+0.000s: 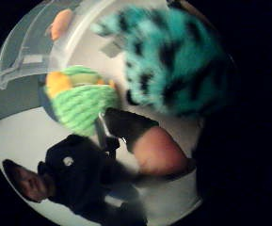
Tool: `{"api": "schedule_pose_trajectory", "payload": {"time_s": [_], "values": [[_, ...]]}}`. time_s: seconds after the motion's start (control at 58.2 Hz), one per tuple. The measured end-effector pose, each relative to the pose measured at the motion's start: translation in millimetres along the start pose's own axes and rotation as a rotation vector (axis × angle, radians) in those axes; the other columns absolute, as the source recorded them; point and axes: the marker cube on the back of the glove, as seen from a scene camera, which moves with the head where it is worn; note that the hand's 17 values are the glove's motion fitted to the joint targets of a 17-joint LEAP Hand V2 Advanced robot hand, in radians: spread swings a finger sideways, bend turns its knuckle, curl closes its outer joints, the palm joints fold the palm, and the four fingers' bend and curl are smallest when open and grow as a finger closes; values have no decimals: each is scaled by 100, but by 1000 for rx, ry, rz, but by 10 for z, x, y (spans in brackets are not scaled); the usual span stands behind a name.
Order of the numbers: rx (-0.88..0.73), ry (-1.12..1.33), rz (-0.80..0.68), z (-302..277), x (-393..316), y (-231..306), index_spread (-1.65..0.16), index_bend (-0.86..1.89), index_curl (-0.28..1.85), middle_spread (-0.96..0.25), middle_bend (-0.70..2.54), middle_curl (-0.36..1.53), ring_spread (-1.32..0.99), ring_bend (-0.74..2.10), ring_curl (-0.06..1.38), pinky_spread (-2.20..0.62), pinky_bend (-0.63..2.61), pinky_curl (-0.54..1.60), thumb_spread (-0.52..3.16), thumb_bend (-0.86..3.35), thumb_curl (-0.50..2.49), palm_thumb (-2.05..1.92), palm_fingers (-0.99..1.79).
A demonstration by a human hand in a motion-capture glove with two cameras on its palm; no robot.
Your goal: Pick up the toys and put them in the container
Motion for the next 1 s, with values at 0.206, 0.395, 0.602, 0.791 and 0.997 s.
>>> {"api": "schedule_pose_trajectory", "payload": {"time_s": [0.206,0.395,0.602,0.791,0.997], "values": [[389,-34,-56,60,29,-122,-22,6,18,-10,64,54,-23,117,41,-26,98,36,125,1,25,6,100],[395,-104,7,-305,29,-275,-21,35,30,-15,91,67,-25,132,50,-35,94,41,146,17,30,33,130],[603,-134,13,-1708,-217,-574,-20,50,40,-16,99,71,-24,140,52,-37,101,46,156,24,33,43,124],[663,-128,-73,-2705,-871,-1096,-21,56,48,-17,102,73,-24,145,53,-37,104,49,158,25,34,44,119],[570,-236,-64,-2997,-1364,-1795,-21,57,55,-17,104,74,-24,148,53,-38,105,50,158,24,32,40,116]]}}
